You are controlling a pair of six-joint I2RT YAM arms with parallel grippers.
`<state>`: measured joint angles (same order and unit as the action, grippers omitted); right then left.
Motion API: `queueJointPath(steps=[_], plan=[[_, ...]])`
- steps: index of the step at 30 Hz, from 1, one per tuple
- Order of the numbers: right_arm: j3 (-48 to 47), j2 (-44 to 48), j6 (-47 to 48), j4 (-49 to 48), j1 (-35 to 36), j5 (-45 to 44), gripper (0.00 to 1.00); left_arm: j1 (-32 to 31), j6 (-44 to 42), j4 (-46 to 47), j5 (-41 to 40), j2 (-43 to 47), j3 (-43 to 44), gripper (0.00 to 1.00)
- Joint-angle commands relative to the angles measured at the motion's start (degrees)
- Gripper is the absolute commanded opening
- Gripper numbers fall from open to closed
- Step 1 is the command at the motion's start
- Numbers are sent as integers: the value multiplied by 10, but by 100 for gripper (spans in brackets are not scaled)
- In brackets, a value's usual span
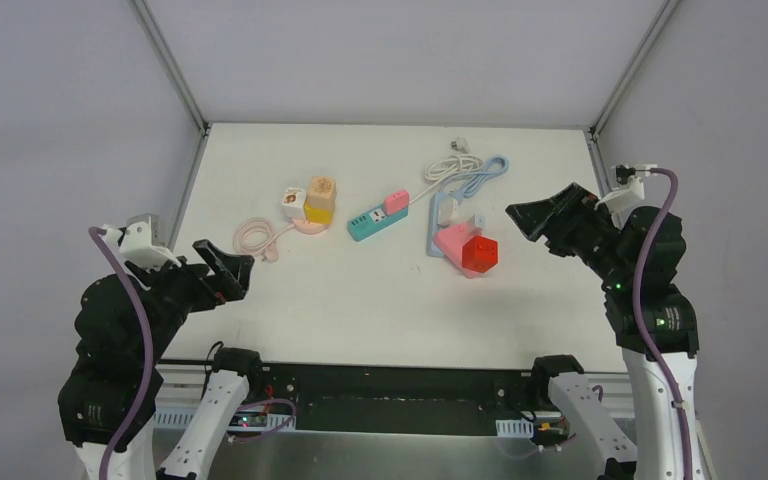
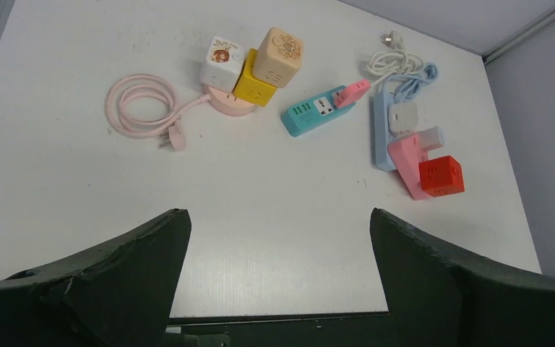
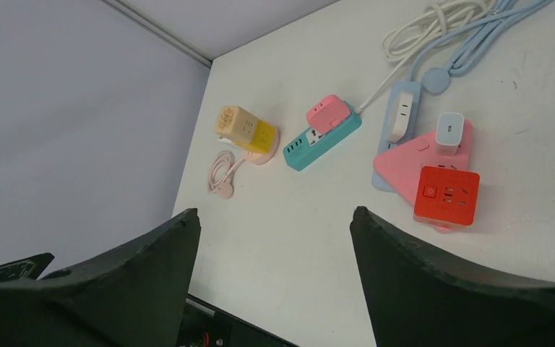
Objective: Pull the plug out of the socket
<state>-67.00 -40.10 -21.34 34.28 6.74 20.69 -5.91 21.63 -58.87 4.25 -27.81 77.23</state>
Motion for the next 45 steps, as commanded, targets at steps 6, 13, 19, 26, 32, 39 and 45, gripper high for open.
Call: queueJointPath(steps=[6,13,19,26,32,39,45], plan=[[42,0,-23,-2,2,-33,80,3,8,55,-35,5,-46,99],[99,-12,-76,-66,2,46,88,3,30,86,-54,6,-95,99],[164,-26,-127,-160,2,71,94,3,104,178,-18,-59,-149,98],[178,-73,-118,-181,3,63,94,-1,99,391,93,-225,-180,92],[203,-80,-124,-208,4,53,94,-45,-45,400,53,-423,-66,88],[203,-109,-119,-206,4,29,95,-65,-77,351,25,-587,51,99],[206,-135,-133,-207,5,29,95,-87,-106,360,10,-648,55,92]])
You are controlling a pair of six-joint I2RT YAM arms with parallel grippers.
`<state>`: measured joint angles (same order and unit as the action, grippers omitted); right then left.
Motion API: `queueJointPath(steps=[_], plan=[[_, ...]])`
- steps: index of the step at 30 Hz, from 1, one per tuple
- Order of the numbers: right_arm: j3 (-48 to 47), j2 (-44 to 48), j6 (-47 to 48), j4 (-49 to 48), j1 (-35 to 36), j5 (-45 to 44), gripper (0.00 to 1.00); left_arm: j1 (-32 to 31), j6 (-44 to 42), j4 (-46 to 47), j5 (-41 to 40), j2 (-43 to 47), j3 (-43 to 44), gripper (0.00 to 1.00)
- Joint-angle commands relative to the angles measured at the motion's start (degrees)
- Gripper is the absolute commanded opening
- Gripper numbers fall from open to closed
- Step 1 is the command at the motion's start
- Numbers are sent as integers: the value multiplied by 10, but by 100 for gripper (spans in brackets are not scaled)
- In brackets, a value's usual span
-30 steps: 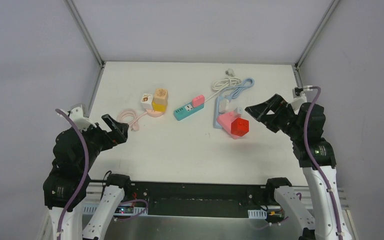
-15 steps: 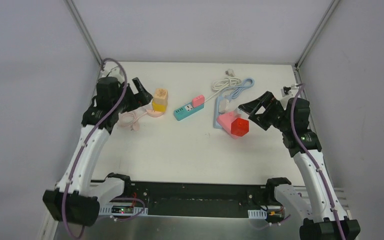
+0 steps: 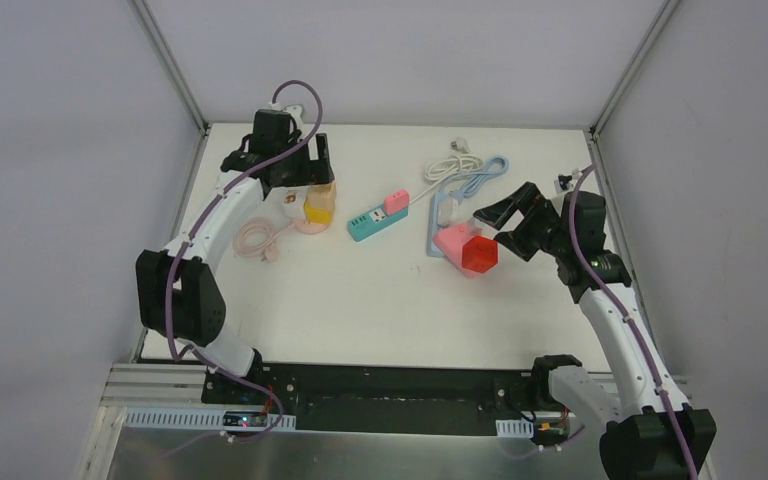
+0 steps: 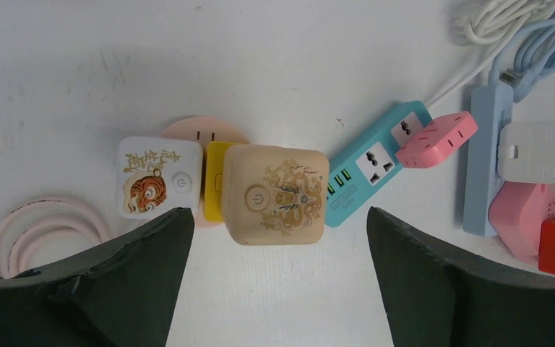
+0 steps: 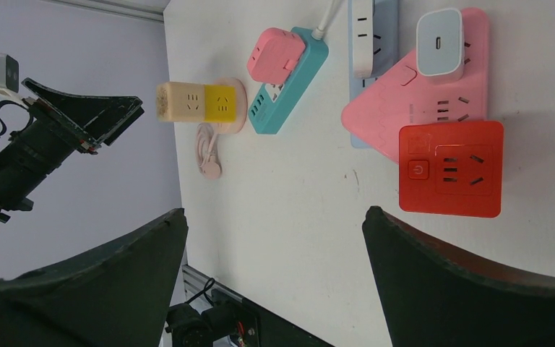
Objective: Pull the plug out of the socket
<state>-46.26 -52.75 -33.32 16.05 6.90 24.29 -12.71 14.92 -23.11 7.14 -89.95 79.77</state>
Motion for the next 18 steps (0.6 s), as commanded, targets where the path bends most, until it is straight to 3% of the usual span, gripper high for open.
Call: queueJointPath(steps=[1,3,5,13,18], plan=[[2,-9,-18,-29,3,-7,95,-22,-41,-5,-35,-37,37,86],[7,-12,-26,-35,4,-7,95,-25,-42,-32,-40,-59,62,75],[8,-15,-30,-37,5,-7,95,-29,-42,-51,-44,-74,78,70],[15,-20,-40,-41,9,-6,94,-40,-26,-75,-110,-77,65,75],[17,-22,-41,-43,11,-2,94,-41,-25,-75,-91,-79,57,59]])
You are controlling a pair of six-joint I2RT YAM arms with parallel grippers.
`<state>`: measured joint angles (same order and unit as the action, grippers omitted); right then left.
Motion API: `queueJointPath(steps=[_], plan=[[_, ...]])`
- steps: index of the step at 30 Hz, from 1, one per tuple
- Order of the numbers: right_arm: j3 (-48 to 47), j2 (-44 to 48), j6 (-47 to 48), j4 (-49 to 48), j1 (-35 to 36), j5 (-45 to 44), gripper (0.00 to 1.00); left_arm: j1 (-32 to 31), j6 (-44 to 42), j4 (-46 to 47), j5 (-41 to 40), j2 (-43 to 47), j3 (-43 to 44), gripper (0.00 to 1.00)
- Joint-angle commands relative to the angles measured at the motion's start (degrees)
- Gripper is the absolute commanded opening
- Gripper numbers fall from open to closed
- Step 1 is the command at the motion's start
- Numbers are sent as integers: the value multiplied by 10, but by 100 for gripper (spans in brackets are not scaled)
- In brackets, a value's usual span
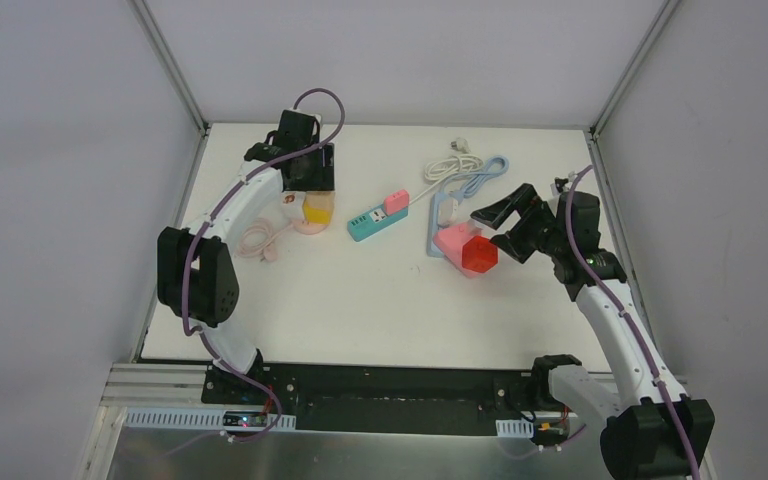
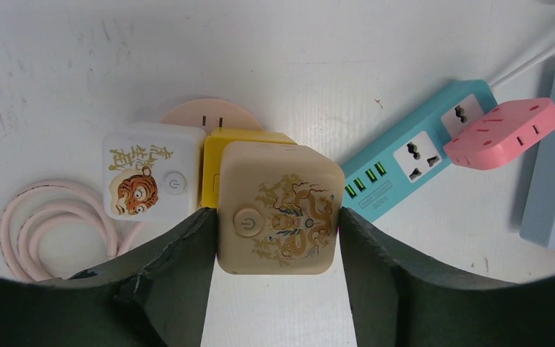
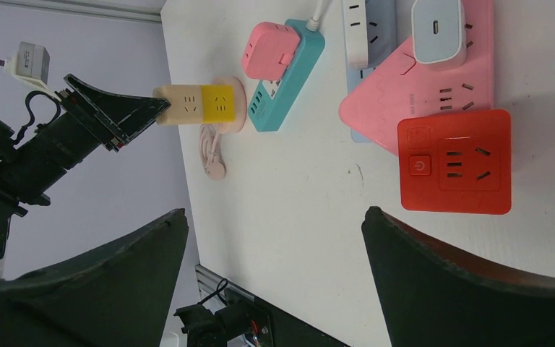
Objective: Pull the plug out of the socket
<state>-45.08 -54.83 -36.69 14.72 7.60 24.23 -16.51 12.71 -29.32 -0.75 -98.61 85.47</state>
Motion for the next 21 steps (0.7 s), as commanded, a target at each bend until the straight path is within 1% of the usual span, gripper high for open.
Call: queueJointPath(steps=[1,2,3,6,10,13,16,21], plan=[[6,0,-6,-31,5,3,94,-3,-6,-14,-6,8,-1,55],[6,-2,-4,-33,6,10,94,-3,-8,-17,-3,9,-2,50],[5,-4,-2,-33,8,13,94,-3,-8,-21,-3,11,-3,46],[5,-11,1,-33,16,14,94,-3,-1,-35,-11,25,-5,40],[-1,-23,-2,-37,36,15,94,-5,11,-74,-8,54,-18,38],[-4,-29,-4,-47,64,0,94,-10,23,-104,-11,89,-49,38],[-11,-48,-5,-58,104,-21,94,-15,53,-130,-11,127,-88,37],[-34,-92,-3,-72,186,-60,94,-30,65,-138,3,208,-171,39]])
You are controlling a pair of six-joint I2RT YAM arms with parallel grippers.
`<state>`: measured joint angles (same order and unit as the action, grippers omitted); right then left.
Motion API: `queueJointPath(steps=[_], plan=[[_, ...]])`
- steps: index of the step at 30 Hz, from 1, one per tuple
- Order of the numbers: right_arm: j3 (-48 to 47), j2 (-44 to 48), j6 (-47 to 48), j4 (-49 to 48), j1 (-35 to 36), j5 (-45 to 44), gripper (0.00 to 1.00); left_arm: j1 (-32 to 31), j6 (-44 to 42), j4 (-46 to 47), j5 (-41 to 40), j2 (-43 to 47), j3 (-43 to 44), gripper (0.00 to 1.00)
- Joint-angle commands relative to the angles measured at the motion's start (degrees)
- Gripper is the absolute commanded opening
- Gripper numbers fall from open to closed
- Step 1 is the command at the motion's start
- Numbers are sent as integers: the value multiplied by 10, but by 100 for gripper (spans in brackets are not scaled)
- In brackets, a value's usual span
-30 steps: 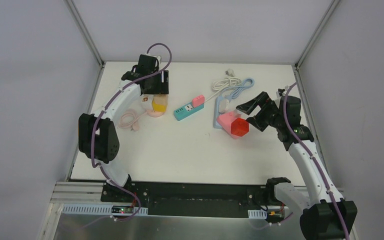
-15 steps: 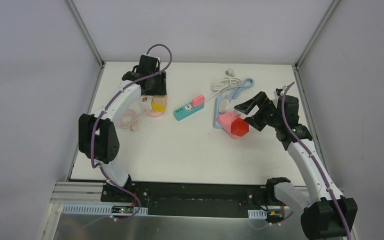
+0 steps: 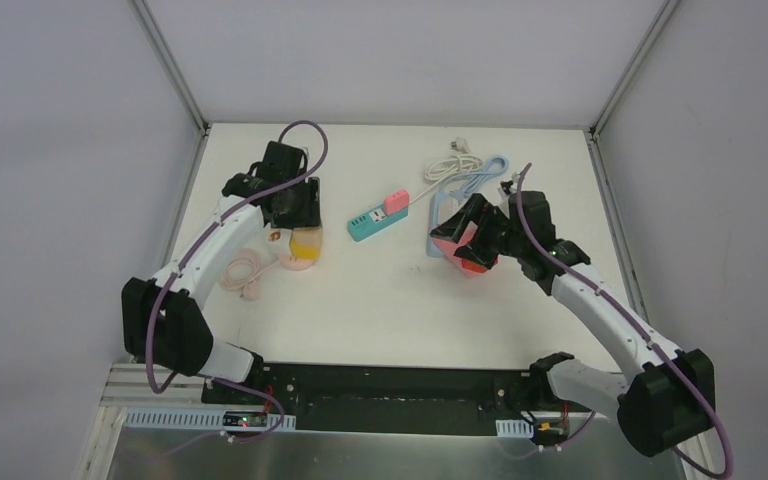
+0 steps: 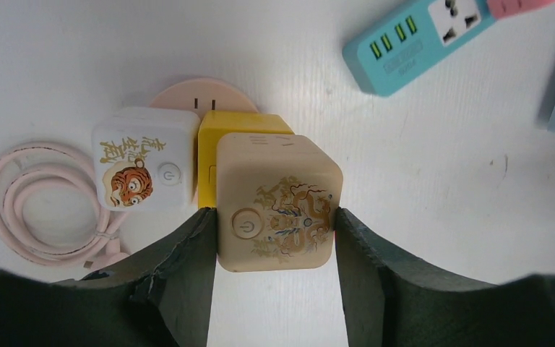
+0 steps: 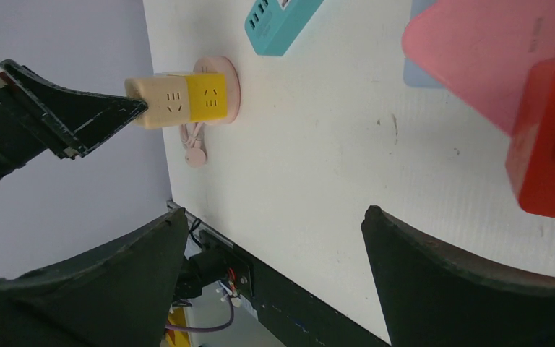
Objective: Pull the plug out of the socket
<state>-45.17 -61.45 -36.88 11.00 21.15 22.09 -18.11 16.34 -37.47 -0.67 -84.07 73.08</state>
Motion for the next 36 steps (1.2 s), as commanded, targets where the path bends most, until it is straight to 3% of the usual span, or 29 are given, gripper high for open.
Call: queueJointPath(steps=[1,4,7,11,16,20,23,25,28,36], plan=[[-37,-33,0,-40,67,-46,94,-17,32,-56,5,78,-62,40],[-48,-62,12,-62,116,-59,94,-18,45,-46,24,119,-103,56],[-74,-102,51,-82,159,-64,94,-17,64,-47,-17,148,-107,75],[-122,-164,156,-121,227,-67,95,-15,104,-64,-83,175,-84,86],[-190,-265,269,-177,283,-78,95,16,158,-58,-107,217,-91,88],[-260,-349,321,-185,310,-80,94,82,197,-25,-58,270,-140,87],[-299,-395,416,-189,338,-84,89,133,218,8,-6,318,-191,87],[-314,-420,468,-196,355,-117,90,150,225,15,0,338,-209,87],[-344,-455,499,-198,358,-96,90,160,226,3,-9,356,-221,87],[-498,-563,579,-76,357,-54,92,175,225,-44,-89,370,-219,87]])
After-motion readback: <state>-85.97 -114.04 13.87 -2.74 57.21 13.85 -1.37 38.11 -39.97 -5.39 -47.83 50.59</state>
